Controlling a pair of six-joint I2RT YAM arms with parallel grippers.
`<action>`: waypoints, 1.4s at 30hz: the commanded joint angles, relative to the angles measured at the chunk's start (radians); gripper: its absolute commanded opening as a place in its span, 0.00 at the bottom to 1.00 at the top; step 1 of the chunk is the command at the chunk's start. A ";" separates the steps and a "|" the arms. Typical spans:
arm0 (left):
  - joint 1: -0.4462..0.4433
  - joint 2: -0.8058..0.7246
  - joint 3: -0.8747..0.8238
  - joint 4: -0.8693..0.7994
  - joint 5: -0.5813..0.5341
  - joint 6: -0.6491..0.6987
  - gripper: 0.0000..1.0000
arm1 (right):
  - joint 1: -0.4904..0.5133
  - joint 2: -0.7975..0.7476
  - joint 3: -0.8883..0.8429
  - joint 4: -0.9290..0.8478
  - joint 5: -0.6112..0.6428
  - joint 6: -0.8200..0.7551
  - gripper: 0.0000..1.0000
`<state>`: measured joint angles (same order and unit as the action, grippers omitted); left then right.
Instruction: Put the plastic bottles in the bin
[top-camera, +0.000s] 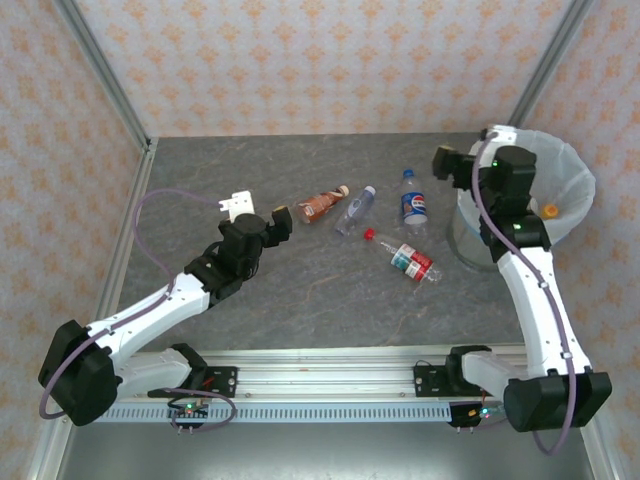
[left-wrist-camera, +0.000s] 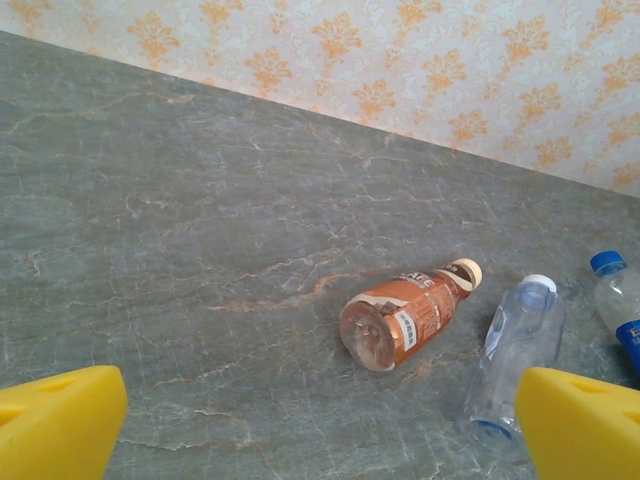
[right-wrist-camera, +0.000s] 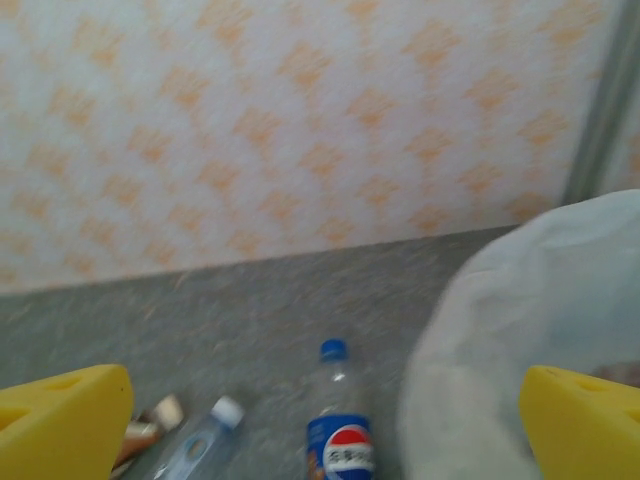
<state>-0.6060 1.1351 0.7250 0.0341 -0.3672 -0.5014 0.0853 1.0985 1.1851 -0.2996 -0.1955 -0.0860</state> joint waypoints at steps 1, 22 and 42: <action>0.009 0.003 0.004 -0.010 -0.056 -0.022 1.00 | 0.108 0.031 0.053 -0.122 -0.049 -0.126 0.99; 0.015 0.064 0.039 -0.013 -0.010 -0.026 1.00 | 0.343 0.471 0.070 -0.514 0.094 -0.427 0.99; 0.032 0.050 0.014 -0.018 0.038 -0.021 1.00 | 0.344 0.697 0.054 -0.504 0.088 -0.478 0.81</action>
<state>-0.5861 1.1980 0.7387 0.0299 -0.3378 -0.5083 0.4259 1.7714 1.2419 -0.7959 -0.1448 -0.5411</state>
